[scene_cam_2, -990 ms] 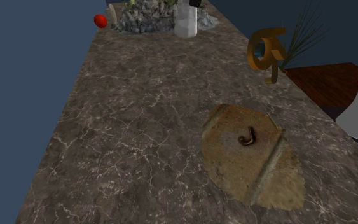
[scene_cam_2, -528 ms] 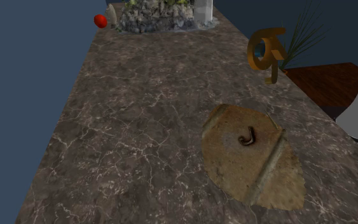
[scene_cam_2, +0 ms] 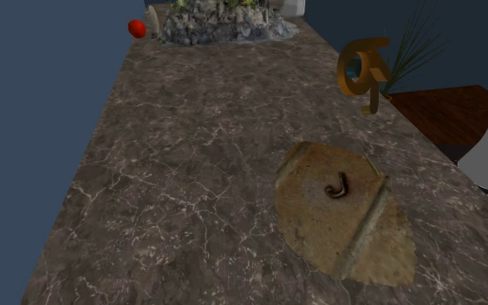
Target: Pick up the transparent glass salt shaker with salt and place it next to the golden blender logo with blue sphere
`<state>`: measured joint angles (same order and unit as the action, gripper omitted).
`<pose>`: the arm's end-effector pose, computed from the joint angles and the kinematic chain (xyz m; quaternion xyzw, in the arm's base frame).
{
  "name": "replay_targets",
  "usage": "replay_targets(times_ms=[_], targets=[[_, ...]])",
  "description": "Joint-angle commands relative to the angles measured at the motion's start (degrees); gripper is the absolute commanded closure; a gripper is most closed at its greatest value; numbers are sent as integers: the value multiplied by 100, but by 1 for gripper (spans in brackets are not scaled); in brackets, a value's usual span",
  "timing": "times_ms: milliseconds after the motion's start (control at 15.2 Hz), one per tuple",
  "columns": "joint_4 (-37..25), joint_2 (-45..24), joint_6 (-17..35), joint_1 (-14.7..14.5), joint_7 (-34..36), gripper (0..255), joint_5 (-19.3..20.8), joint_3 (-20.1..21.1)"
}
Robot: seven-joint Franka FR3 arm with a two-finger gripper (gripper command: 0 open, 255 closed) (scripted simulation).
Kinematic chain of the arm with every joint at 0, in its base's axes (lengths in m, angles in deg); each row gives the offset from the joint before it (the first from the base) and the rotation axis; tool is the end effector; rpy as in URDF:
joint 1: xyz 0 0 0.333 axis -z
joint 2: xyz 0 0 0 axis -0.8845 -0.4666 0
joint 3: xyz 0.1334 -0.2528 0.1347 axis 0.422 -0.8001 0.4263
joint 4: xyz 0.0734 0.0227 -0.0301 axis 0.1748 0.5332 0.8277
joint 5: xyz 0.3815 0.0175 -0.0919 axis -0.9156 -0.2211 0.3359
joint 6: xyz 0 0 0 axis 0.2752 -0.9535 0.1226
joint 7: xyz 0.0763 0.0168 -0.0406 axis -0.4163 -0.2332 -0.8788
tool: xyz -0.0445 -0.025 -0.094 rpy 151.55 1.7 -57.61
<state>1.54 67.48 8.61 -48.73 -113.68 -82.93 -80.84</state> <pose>0.4878 -0.2358 0.6729 -0.9827 -0.1254 -0.1129 0.0764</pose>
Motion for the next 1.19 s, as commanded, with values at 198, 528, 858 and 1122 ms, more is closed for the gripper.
replay_targets(times_ms=[198,528,858,1122], targets=[[40,-54,-22,213,-471,255,-46,-241],[579,75,390,197,-535,255,-11,-217],[1064,163,786,188,-605,255,4,-200],[1418,207,1093,184,-665,255,3,-191]])
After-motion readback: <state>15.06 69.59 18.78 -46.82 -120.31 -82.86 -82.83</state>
